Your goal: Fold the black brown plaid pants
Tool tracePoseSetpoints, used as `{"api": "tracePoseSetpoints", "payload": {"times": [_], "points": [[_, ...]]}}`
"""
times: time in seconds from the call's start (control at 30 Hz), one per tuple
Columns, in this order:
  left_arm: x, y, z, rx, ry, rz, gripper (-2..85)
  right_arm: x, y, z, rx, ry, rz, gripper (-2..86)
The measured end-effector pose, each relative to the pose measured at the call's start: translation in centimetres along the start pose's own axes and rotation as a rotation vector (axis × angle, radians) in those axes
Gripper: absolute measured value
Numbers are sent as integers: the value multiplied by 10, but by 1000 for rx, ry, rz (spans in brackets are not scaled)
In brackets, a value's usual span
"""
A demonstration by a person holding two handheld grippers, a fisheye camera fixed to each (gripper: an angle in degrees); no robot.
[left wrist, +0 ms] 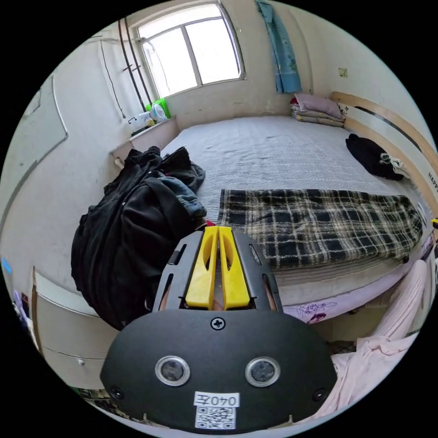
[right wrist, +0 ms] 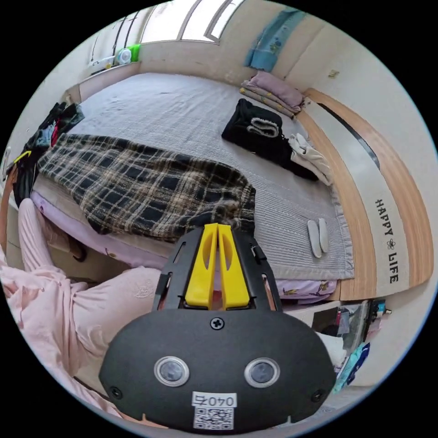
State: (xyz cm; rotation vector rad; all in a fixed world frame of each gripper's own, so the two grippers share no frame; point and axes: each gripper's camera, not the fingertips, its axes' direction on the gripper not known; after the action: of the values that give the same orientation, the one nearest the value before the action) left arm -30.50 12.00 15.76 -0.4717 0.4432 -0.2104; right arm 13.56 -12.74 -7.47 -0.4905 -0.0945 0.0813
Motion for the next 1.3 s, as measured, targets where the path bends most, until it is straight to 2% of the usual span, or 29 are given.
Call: {"api": "tracePoseSetpoints", "payload": {"times": [0.07, 0.13, 0.2, 0.23, 0.27, 0.37, 0.4, 0.47, 0.6, 0.73, 0.87, 0.9, 0.93, 1.03, 1.07, 1.17, 1.3], "points": [[31, -16, 27, -40, 40, 49, -9, 12, -13, 30, -13, -37, 93, -9], [57, -26, 63, -94, -17, 95, -9, 16, -19, 60, -70, 25, 125, -9], [71, -24, 127, -251, -81, 122, -9, 25, -17, 97, -198, 86, 146, -10], [69, -20, 146, -315, -67, 118, -9, 35, -10, 115, -245, 39, 150, -10], [60, -12, 155, -265, -13, 78, -9, 48, -3, 114, -211, -32, 192, -10], [17, -22, 145, -314, 149, -78, -9, 73, 3, 99, -255, -103, 233, -10], [-1, -28, 132, -287, 104, -134, -9, 76, 2, 92, -251, -88, 239, -10], [-16, -40, 108, -193, 50, -142, -9, 76, -10, 49, -119, 31, 207, -10], [-1, -84, 107, -150, 113, -77, -9, 63, -57, 26, 32, -32, 152, -10], [45, -110, 154, -219, 54, 50, -9, 31, -116, 90, -60, 33, 82, -10], [48, -114, 218, -285, 72, 35, -9, 36, -135, 171, -221, 95, 137, -10], [41, -113, 225, -250, 92, 30, -9, 41, -134, 183, -243, 88, 146, -10], [36, -113, 227, -242, 103, 7, -9, 52, -132, 186, -197, 54, 193, -10], [19, -117, 228, -248, 165, -79, -9, 77, -142, 184, -280, -40, 231, -10], [9, -114, 221, -237, 190, -127, -9, 80, -146, 171, -286, -14, 243, -10], [-7, -94, 173, -143, 79, -172, -9, 46, -161, 108, -72, 47, 112, -10], [-3, -60, 127, -91, 59, -94, -9, -53, -203, 68, 85, -206, -197, -10]]}}
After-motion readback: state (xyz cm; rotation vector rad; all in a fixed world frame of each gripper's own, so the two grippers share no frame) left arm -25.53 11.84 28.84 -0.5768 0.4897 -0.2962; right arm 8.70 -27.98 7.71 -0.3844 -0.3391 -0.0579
